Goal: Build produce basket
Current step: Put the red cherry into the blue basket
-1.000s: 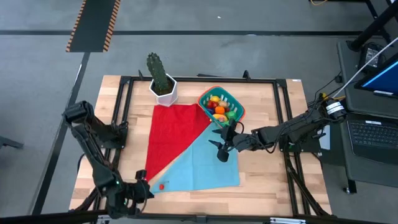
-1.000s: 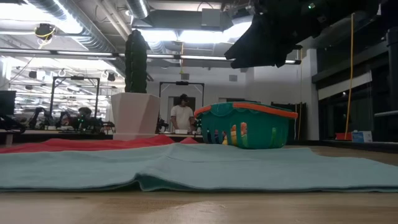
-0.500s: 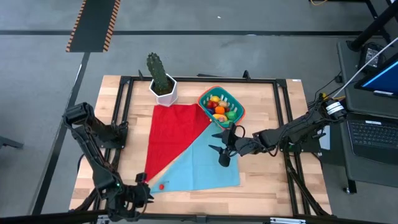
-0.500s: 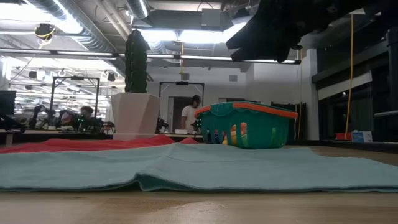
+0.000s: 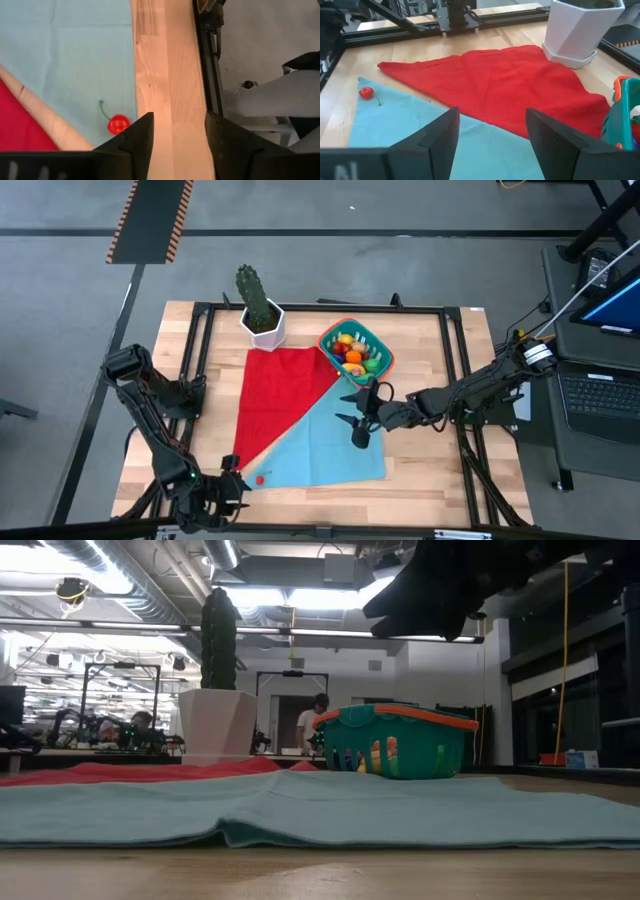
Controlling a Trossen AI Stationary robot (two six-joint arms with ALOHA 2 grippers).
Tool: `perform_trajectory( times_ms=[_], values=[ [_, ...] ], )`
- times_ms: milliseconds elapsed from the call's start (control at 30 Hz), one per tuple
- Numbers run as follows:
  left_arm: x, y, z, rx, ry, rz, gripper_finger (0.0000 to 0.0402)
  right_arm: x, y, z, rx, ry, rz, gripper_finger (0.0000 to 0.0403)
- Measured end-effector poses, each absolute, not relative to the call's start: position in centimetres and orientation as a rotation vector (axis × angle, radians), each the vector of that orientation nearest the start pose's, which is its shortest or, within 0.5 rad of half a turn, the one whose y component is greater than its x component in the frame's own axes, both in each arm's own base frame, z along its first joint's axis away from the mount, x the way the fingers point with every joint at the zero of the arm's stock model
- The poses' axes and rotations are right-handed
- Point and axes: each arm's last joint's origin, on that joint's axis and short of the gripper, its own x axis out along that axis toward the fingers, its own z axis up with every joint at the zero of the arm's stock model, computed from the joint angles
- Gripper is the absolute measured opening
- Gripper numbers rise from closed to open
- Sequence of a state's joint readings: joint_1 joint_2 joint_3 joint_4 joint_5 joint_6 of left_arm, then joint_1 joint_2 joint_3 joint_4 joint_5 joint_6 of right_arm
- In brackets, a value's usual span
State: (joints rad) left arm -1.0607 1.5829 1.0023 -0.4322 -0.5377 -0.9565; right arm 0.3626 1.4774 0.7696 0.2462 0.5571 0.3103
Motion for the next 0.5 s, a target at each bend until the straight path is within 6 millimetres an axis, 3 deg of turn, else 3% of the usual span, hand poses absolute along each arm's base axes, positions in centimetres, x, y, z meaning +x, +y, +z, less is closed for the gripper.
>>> perform_trajectory(
  times_ms=[267,500],
  values=[
    [16.8,-26.1,20.5,-0.156,0.827,-0.087,0.0179,29.0,9.9,21.0,0.048,0.411,-0.103,0.0228],
    [19.1,-24.3,19.5,-0.238,0.856,0.040,0.0168,29.0,11.6,22.1,-0.031,0.306,0.086,0.0228]
  ],
)
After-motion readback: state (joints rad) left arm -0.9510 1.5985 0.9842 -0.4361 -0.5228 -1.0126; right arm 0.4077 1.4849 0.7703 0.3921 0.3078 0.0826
